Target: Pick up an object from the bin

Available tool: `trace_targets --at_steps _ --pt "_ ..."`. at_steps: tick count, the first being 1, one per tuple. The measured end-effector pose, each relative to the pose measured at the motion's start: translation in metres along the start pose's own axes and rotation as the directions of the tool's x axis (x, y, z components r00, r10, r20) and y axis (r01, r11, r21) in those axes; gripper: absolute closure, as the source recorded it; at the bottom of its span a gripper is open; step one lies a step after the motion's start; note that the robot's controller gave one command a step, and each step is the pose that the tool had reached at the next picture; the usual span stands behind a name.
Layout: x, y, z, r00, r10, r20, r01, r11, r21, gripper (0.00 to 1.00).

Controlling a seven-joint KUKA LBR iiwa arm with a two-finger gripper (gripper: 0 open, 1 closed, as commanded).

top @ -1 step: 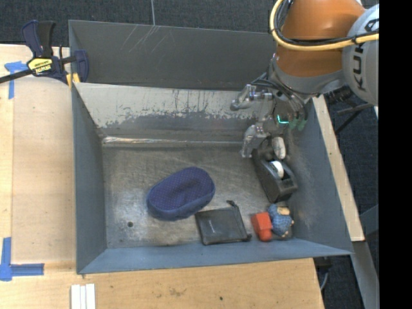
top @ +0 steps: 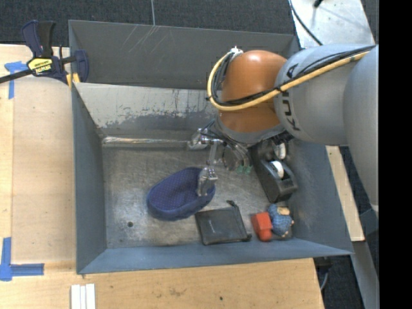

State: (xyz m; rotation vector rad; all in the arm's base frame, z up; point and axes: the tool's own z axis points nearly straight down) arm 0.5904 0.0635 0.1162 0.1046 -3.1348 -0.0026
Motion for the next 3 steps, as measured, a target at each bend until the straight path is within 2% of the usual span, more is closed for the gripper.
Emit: trace_targets --at_steps 1,2,3 --pt "-0.007 0.008 0.031 1.0 0.021 0.005 -0.021 1.0 0.004 0.0" --pt "-0.008 0.008 0.028 1.0 0.022 0.005 -0.022 1.0 0.002 1.0" --pt "0.013 0.012 -0.152 0.999 0.032 0.018 -0.032 0.999 0.0 1.0"
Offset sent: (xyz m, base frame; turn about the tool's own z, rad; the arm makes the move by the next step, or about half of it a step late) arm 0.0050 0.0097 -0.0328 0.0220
